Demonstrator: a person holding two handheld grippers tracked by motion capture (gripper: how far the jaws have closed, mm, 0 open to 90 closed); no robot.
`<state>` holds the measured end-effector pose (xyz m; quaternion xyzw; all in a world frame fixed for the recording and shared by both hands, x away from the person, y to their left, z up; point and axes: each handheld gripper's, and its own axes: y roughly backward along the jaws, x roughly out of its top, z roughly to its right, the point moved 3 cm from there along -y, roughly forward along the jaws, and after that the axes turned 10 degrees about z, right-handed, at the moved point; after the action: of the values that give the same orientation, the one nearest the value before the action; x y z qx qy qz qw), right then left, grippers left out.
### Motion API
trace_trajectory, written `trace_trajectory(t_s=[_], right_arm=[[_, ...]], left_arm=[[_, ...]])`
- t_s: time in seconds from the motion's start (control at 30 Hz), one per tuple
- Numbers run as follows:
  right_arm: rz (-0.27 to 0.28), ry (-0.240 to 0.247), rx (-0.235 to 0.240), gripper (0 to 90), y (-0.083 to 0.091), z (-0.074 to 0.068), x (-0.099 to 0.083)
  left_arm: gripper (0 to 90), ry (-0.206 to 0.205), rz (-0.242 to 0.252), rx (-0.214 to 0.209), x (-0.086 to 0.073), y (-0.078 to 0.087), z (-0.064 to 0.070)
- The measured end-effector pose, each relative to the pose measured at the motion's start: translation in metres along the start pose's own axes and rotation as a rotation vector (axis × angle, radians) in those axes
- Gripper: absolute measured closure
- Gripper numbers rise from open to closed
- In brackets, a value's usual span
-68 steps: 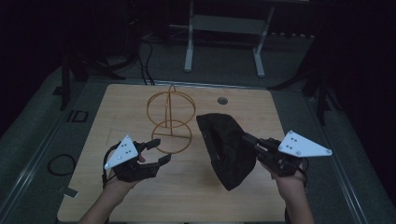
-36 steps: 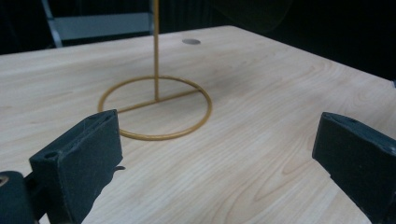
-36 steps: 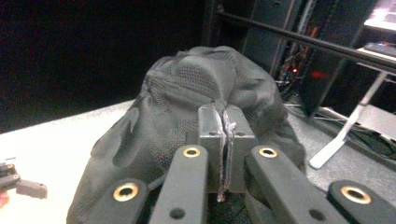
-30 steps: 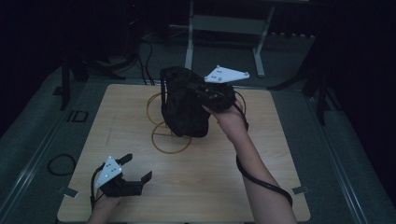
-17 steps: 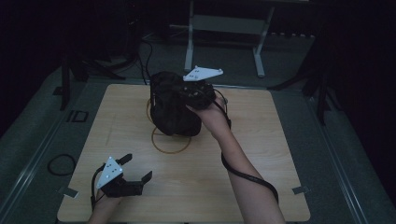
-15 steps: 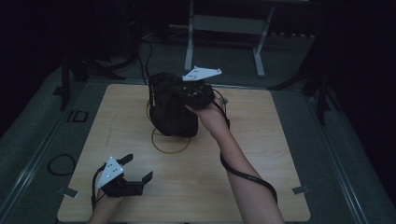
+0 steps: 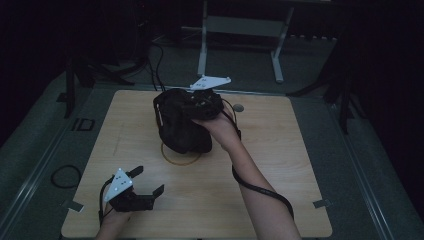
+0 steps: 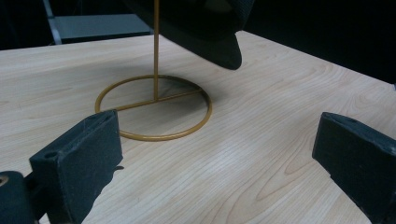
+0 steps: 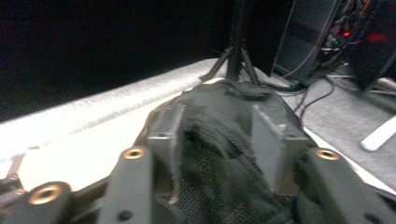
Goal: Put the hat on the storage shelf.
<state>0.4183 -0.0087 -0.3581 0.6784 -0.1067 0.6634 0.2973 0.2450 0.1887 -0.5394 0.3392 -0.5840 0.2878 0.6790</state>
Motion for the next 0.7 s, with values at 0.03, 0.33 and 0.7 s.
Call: trace_trajectory(t_s=[0.03,0.33,0.7], right_arm=[[-0.005,0.003,0.0,47.9,0.0,-0.001,0.0],[-0.003,-0.041,0.014,34.4,0.004,0.003,0.0],[0.03,-0.088,0.034,14.4,0.027,0.009,-0.012]], left_arm=[[2.0,0.001,-0.001,-0.001,0.0,0.0,0.0],[1.9,0.019,0.004,-0.003,0.001,0.0,0.0],[1.9,0.017,0.007,-0.002,0.002,0.0,0.0]])
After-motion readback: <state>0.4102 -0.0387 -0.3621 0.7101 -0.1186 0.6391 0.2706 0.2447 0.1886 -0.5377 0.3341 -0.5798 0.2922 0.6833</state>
